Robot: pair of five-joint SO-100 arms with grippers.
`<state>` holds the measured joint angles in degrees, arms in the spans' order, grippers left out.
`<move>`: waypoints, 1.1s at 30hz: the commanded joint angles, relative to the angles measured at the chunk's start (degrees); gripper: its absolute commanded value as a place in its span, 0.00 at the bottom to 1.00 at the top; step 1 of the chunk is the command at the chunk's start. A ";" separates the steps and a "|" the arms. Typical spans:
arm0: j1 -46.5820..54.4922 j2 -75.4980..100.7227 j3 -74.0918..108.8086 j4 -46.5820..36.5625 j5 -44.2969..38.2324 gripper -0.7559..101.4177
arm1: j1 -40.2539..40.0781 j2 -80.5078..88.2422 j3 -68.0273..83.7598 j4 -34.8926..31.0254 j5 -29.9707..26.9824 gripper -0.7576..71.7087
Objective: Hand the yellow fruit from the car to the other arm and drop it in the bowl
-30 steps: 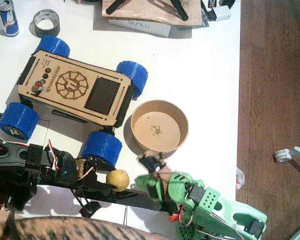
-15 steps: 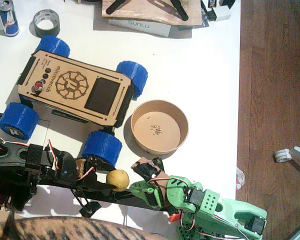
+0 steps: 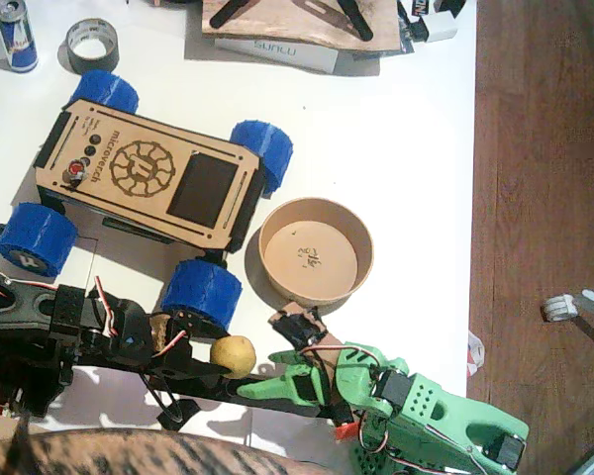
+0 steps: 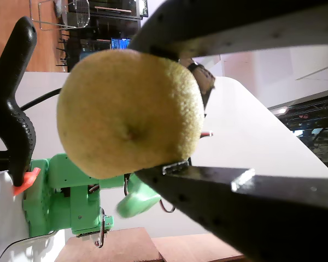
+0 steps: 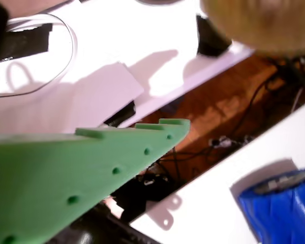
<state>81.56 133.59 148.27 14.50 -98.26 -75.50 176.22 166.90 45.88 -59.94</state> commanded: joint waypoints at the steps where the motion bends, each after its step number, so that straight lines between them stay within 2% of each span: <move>1: 0.44 1.76 -1.23 -1.23 -0.79 0.01 | 1.67 0.97 -3.96 0.26 -0.18 0.52; 8: 0.44 1.49 -1.23 -1.32 -0.79 0.01 | 1.93 -1.32 -5.98 -2.46 0.00 0.51; 24: 0.44 0.88 -1.14 -1.67 -0.79 0.01 | 2.90 -17.75 -10.20 -22.41 0.35 0.52; 33: 0.44 0.88 -1.14 -1.67 -0.79 0.01 | 2.37 -24.35 -9.58 -29.88 3.69 0.53</move>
<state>81.56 133.59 148.27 14.50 -98.26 -73.04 152.67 159.87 18.54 -57.39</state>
